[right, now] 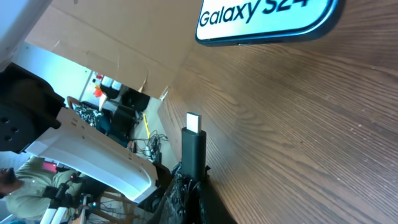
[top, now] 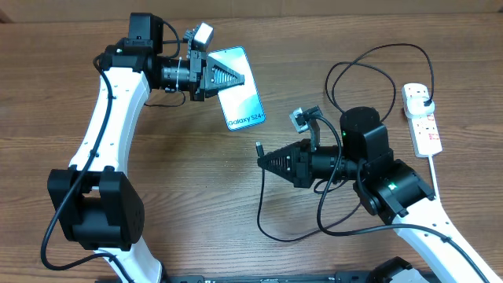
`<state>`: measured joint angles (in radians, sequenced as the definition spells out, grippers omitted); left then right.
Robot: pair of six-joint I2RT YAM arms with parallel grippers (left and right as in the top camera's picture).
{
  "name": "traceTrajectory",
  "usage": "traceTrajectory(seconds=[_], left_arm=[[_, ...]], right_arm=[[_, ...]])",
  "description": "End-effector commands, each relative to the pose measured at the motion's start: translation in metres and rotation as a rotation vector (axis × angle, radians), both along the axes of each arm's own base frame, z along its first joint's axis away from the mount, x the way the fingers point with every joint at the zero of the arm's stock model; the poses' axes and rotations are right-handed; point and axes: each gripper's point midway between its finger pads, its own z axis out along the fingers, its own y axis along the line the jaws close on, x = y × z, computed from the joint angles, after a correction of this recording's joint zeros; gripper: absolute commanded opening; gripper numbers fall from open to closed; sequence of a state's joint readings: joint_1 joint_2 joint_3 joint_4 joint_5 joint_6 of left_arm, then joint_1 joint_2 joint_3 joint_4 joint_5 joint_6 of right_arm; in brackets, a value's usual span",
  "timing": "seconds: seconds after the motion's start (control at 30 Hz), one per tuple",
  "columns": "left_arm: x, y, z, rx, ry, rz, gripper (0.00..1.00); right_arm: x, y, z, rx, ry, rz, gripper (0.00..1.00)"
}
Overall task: Plug charger to phone and switch on socket
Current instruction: 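Lift the USB-C plug with the right gripper toward the held phone, then align the held USB-C plug under the phone's bottom port with the right gripper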
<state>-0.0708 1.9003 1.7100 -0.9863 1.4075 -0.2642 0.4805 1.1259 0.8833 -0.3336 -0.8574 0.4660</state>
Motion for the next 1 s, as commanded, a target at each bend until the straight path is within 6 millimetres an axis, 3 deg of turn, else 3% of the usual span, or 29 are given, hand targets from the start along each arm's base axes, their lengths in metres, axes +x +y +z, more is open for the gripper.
traceTrajectory(seconds=[0.0,0.4,0.97], left_arm=[[-0.005,-0.004,0.015,-0.057,0.015,-0.028,0.04],[-0.017,-0.021,0.021,-0.093,0.018,-0.089,0.04],[-0.017,-0.022,0.019,-0.079,0.014,-0.085,0.04]], right_arm=[[-0.002,0.004,0.002,0.005,-0.007,0.003,0.04],[0.007,0.004,-0.006,-0.019,0.015,-0.04,0.04],[0.017,0.003,-0.001,-0.01,-0.009,-0.087,0.04]])
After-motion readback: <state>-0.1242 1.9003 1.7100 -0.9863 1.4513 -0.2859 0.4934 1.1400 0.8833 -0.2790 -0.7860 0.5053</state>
